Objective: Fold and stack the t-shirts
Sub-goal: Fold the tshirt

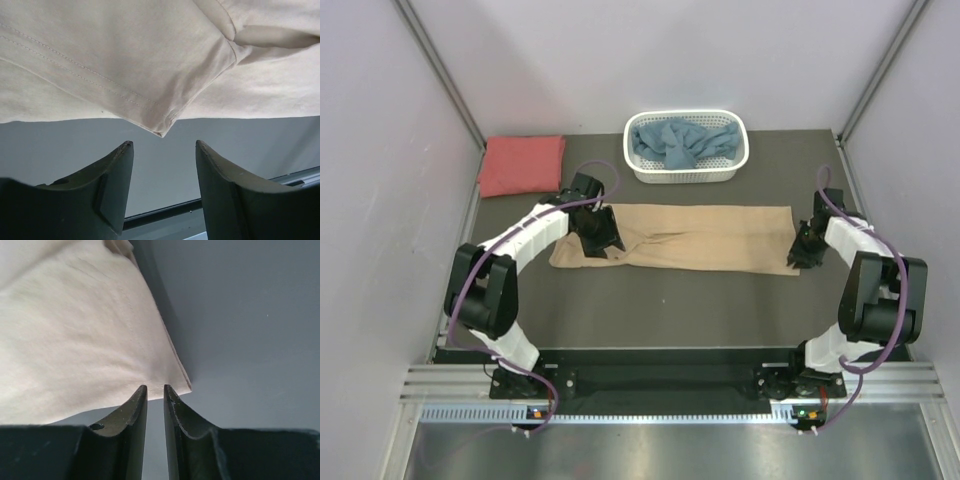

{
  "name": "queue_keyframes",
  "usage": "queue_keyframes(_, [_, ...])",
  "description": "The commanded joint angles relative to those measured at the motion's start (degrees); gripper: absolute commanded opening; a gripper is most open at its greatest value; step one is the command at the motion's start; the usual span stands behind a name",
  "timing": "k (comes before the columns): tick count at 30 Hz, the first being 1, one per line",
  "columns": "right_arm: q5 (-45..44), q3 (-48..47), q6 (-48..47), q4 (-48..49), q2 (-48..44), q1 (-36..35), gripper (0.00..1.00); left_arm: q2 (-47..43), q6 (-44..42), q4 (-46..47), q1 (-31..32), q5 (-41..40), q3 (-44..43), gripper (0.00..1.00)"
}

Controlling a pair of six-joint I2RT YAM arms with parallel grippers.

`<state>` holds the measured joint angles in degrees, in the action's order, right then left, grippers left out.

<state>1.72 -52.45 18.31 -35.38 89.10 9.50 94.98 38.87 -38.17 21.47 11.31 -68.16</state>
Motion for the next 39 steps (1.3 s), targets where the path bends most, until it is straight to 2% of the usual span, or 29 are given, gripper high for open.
queue_keyframes(1, [1.2,-5.4,-1.4,-2.0,-2.2,-0.5,0.21,1.3,0.2,0.6,0.1,-0.4,-1.9,0.58])
queue_keyframes(7, [3.1,-7.1,-2.0,-2.7,-4.5,-0.9,0.21,5.1,1.9,0.9,0.2,0.2,-2.4,0.54])
queue_keyframes(11, [4.1,-6.4,-2.0,-2.5,-5.3,-1.1,0.21,7.8,2.2,1.5,0.3,0.4,-4.2,0.45])
queue_keyframes(12, [4.5,-6.4,-2.0,-2.5,-5.6,-1.3,0.21,8.4,2.0,1.5,0.3,0.3,-5.3,0.43])
queue_keyframes(13, [4.6,-6.4,-2.0,-2.3,-5.8,-1.4,0.21,8.8,1.8,1.6,0.3,0.3,-6.0,0.33])
queue_keyframes(16, [5.1,-6.7,-1.9,-2.8,-6.1,-1.9,0.21,10.7,0.9,0.9,0.8,-0.1,-9.5,0.17])
queue_keyframes(19, [5.3,-7.1,-1.7,-2.9,-6.2,-2.6,0.21,12.7,-0.4,-1.3,2.3,-1.9,-14.3,0.12])
queue_keyframes(23, [5.7,-7.6,-1.1,-2.9,-5.9,-3.3,0.21,16.7,-1.3,-2.3,4.3,-2.3,-20.8,0.01])
queue_keyframes(29, [5.8,-9.0,-0.9,-2.9,-4.5,-4.5,0.21,26.5,-2.6,-5.6,4.9,-2.3,-34.3,0.03])
queue_keyframes(32, [5.8,-9.6,-0.8,-2.8,-3.8,-5.4,0.22,29.7,-2.8,-7.4,4.9,-3.5,-39.9,0.18])
queue_keyframes(33, [5.8,-9.8,-0.8,-2.9,-3.1,-5.8,0.22,30.2,-2.9,-8.4,4.9,-5.0,-41.0,0.29])
queue_keyframes(34, [5.8,-10.0,-0.7,-2.9,-2.8,-6.2,0.22,30.2,-3.0,-9.3,4.9,-5.9,-41.7,0.35])
queue_keyframes(37, [5.8,-10.9,-0.6,-2.4,-1.5,-7.5,0.22,28.1,-4.0,-9.4,4.8,-8.4,-39.3,0.45])
queue_keyframes(39, [5.9,-11.8,-0.2,-2.2,-0.4,-8.6,0.22,25.2,-4.6,-9.3,4.6,-9.2,-35.7,0.47])
